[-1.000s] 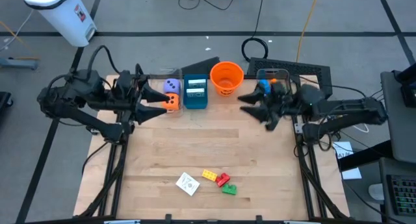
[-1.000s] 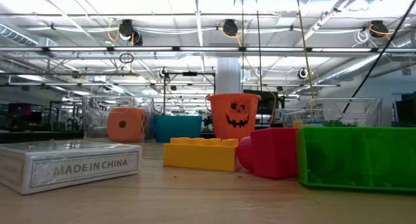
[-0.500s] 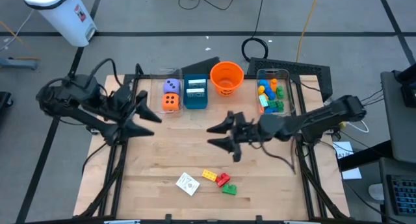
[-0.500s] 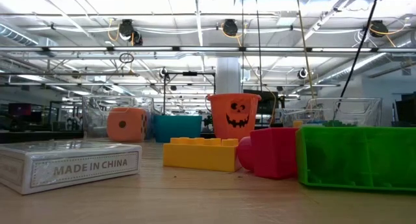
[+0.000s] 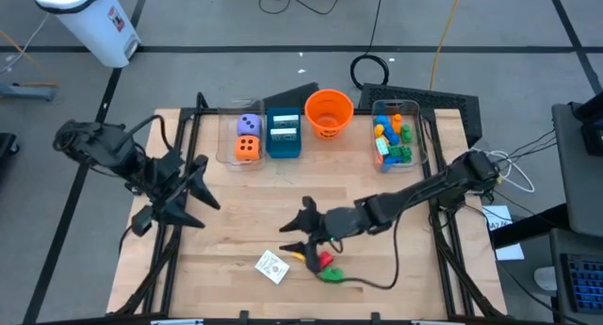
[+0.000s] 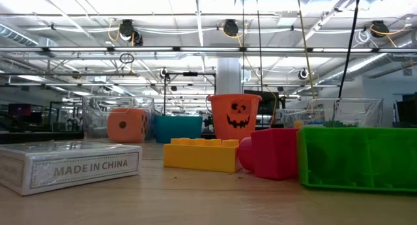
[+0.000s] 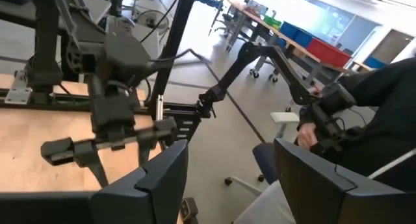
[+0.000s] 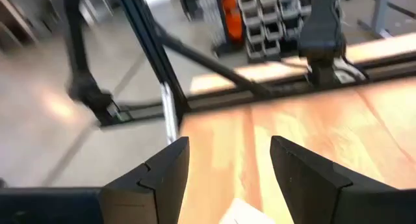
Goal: Pick & Place Toys
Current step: Put the red game piece into the right transparent bin
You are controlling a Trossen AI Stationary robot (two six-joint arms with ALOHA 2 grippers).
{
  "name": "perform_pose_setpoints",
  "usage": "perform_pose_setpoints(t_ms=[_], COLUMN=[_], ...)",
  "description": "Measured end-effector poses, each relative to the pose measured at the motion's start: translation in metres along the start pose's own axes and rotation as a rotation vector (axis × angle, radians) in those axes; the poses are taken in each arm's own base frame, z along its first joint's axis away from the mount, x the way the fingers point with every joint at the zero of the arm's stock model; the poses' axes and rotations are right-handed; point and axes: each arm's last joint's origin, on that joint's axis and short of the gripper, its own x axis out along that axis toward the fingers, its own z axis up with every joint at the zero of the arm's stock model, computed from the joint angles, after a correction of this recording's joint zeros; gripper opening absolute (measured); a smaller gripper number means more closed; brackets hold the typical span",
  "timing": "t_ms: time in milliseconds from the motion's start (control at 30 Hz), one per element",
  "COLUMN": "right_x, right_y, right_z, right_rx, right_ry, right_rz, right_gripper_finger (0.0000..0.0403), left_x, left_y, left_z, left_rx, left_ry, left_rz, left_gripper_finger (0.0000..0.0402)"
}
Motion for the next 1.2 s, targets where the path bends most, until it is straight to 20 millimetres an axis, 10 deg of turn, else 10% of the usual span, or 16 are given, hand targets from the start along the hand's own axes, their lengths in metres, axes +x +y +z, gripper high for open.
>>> perform_pose_setpoints(t_ms=[667, 1200], right_x=[0.048, 0.046], right_y=[0.017, 0.011], right_z=[-0.103, -0.119], right_rx=[-0.143, -0.208], right_ry=[0.376, 0.501], right_rz=[-0.084, -0.122], right_gripper_finger=[0.0208, 0.0208], left_x=[0.003, 0.003], left_y=[-0.012, -0.011], left_z=[-0.008, -0.010], left_rx=[0.014, 0.066], left_ry=[0.038, 0.059], left_rz=[-0.003, 0.005], left_gripper_finger=[0.0234, 0.0234])
